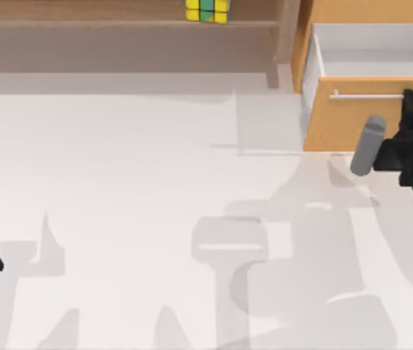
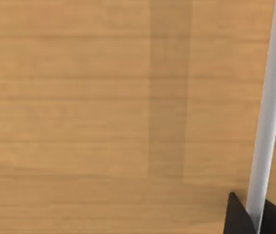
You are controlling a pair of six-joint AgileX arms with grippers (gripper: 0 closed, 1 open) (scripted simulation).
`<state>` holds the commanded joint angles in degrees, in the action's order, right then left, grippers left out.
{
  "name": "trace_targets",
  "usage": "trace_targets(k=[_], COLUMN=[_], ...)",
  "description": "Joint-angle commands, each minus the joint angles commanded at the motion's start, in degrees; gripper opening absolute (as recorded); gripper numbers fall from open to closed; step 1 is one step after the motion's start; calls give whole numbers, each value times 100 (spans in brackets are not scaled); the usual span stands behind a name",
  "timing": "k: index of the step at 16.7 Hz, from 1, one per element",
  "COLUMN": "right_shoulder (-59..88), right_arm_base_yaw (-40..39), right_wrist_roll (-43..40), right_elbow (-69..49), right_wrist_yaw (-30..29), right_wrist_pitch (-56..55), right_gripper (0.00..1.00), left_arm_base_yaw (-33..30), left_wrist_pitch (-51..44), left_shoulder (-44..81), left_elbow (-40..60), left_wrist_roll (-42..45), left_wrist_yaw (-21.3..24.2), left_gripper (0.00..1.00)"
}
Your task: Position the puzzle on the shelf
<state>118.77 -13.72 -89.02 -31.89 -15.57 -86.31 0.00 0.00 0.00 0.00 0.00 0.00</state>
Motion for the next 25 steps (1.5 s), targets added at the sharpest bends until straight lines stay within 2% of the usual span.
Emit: trace_targets(k=[4,14,20,25], right_shoulder=[-8,565,575,788], right_arm_base_yaw=[7,246,253,333], right_wrist_roll=[15,6,21,13], right_elbow=[-49,-1415,-1480,-2064], right_wrist_yaw=[-11,233,237,283], right_wrist_pitch=[15,860,908,1192], right_gripper=[0,0,0,0], left_arm_base_yaw=[0,0,0,0], left_wrist_pitch=[0,0,0,0], left_shoulder=[0,0,0,0], left_elbow=[0,0,0,0], left_wrist_roll=[0,0,0,0], left_wrist_yaw=[0,0,0,0], left_gripper=[100,100,100,100])
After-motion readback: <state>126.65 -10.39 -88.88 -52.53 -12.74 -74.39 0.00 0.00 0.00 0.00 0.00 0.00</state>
